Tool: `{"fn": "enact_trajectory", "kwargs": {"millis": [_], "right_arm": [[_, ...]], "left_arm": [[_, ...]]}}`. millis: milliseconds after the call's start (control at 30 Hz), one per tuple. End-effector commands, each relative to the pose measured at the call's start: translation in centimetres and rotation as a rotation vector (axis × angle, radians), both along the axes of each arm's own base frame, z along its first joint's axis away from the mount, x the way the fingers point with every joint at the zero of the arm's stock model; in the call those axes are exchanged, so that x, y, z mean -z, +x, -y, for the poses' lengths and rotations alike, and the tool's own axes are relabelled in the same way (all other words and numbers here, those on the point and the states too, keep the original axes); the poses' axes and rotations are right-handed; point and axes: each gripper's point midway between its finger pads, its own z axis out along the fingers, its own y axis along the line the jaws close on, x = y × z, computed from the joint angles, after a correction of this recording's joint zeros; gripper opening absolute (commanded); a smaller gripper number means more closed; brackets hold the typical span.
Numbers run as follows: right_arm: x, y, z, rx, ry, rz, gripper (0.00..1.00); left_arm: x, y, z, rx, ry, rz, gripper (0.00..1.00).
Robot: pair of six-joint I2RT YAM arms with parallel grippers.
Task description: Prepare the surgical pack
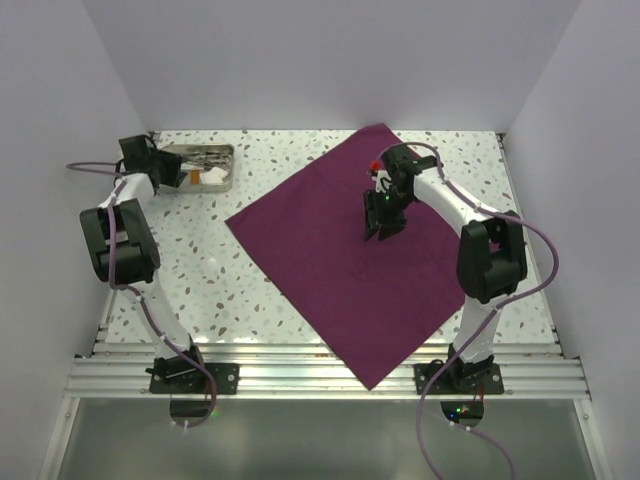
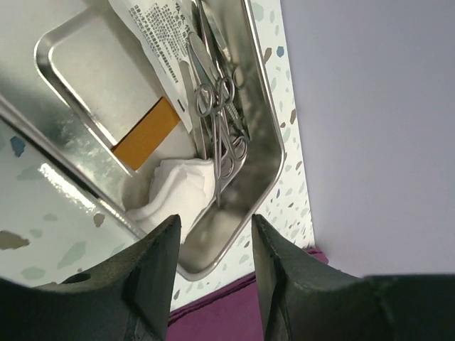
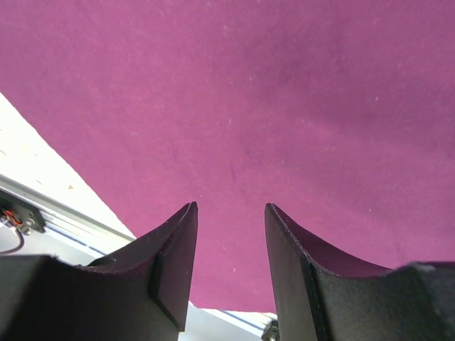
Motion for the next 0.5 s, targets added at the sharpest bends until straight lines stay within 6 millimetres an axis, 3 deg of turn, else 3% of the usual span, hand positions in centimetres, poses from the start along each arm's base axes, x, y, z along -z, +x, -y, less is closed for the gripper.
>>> {"fn": "enact_trajectory", "kwargs": {"millis": [0,200,467], "right_arm": [[-2.0,-0.4,-0.3,-0.004,0.050,0.044,0.47],[-1.2,-0.8,-0.2,0.011,0.044,0.024,0.47],[-1.0,0.8,-0.6,0.020,0.039,0.029,0.47]], "left_arm": [[0.7,-2.4,-0.9,-0.016,0.065,-0.067,0.49],[2.8,-2.1,-1.0,-0.053,0.037,-0.146,0.49],[5.0,-0.6,-1.2,-0.083,-0.005,-0.199,0.50]]}}
